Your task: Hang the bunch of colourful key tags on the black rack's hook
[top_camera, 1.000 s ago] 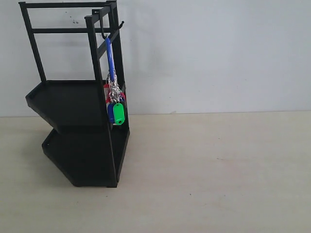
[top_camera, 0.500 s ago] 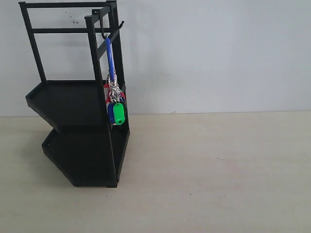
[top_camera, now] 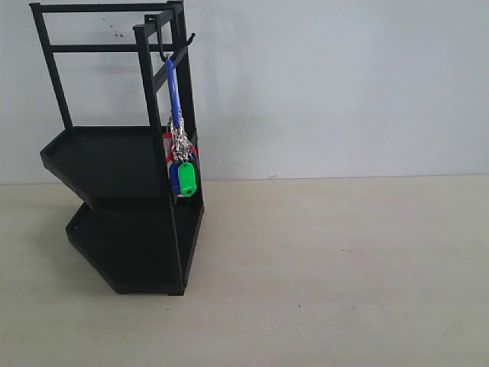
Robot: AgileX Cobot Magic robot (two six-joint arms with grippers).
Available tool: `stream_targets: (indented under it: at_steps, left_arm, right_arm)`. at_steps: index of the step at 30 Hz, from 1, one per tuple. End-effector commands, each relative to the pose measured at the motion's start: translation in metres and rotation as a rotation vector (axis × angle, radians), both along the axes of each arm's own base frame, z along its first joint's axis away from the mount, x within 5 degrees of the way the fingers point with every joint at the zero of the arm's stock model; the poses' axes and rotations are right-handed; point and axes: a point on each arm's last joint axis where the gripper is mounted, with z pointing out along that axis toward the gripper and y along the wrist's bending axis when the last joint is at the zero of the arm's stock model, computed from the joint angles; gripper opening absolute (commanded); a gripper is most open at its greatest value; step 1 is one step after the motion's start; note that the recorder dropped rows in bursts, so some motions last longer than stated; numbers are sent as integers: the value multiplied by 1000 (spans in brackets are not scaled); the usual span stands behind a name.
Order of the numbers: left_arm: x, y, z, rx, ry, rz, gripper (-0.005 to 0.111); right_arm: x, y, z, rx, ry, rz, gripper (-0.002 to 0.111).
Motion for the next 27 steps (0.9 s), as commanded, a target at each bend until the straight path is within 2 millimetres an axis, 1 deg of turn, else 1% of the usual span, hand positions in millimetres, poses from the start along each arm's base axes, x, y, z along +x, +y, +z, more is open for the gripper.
stream_targets:
  at_steps: [1,9,22,27]
  left_arm:
    - [0,0,2,-17,-19,7,4]
    - [0,0,2,-17,-19,7,4]
    - [0,0,2,-17,-19,7,4]
    - [0,0,2,-17,-19,7,4]
  right_arm:
    - [0,1,0,-10,-2,12,0]
    - [0,1,0,13,6,12,0]
    - [-1,2,-13,12,144,19,0]
    - [-2,2,-18,-30,202,23,0]
